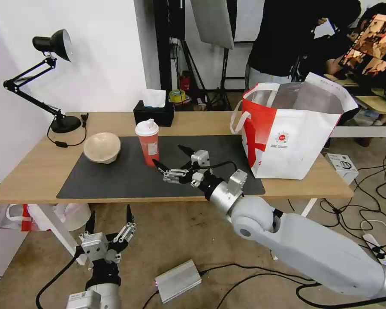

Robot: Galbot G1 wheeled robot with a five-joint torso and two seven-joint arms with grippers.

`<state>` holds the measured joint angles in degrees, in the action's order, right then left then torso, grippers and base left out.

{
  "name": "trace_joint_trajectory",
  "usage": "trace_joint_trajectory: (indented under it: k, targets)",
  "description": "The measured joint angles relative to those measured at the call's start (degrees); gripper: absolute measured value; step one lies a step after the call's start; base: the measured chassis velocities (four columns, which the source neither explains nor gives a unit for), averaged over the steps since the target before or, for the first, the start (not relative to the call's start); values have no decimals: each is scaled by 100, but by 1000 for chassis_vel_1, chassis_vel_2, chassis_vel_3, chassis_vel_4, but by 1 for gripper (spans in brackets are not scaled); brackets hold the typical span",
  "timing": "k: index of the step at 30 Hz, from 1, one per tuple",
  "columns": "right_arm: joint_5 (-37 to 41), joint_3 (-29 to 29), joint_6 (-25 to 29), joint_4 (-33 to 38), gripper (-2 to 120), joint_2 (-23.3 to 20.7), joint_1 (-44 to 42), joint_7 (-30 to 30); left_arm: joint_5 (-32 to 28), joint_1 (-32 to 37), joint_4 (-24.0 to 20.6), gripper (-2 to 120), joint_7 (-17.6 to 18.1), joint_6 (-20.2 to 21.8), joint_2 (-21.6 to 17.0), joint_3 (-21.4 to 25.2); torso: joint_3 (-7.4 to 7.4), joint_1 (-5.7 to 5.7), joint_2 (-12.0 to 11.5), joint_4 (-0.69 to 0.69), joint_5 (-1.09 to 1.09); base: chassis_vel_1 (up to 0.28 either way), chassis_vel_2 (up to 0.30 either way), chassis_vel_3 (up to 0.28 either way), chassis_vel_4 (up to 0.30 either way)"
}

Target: Pick up the trash from the table and place it into the takeout bag.

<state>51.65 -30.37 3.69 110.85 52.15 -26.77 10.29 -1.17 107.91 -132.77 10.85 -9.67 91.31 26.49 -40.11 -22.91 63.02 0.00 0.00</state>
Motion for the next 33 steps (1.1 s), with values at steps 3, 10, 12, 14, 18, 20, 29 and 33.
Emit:
trace_joint_trajectory:
  k: [3, 10, 12, 14, 18, 20, 29, 33]
  targets:
    - [-60, -41, -41, -109, 100, 105, 68, 43, 1, 3, -4, 95, 1, 1, 0, 5, 0, 0, 0, 0, 0, 0, 0, 0, 0]
    - [-95, -80, -115, -272, 100, 216, 138, 114, 3, -7, -4, 95, 2, 5, 0, -11, 0, 0, 1, 0, 0, 0, 0, 0, 0]
    - [-139, -84, -145, -332, 100, 250, 150, 146, 4, -7, 0, 95, 3, 6, 1, -11, 0, 0, 1, 0, 0, 0, 0, 0, 0]
    - [-175, -86, -183, -403, 100, 296, 161, 187, 5, -7, 3, 95, 3, 6, 1, -12, 0, 0, 1, 0, 0, 0, 0, 0, 0]
    - [-207, -87, -197, -526, 100, 363, 162, 205, 8, -6, 3, 95, 4, 6, 1, -17, 0, 0, 1, 0, 0, 0, 0, 0, 0]
    - [-210, -87, -197, -575, 100, 389, 162, 205, 9, -6, 3, 95, 5, 6, 1, -20, 0, -1, 1, 0, 0, 0, 0, 0, 0]
    - [-260, -88, -232, -754, 100, 520, 188, 231, 18, 4, 9, 95, 15, 6, 1, -33, 0, 0, 1, 0, 0, 0, 0, 0, 0]
    - [-391, -98, -350, -801, 100, 619, 187, 294, 24, 12, 9, 95, 16, 6, 1, -36, 0, 0, 1, 0, 0, 0, 0, 0, 0]
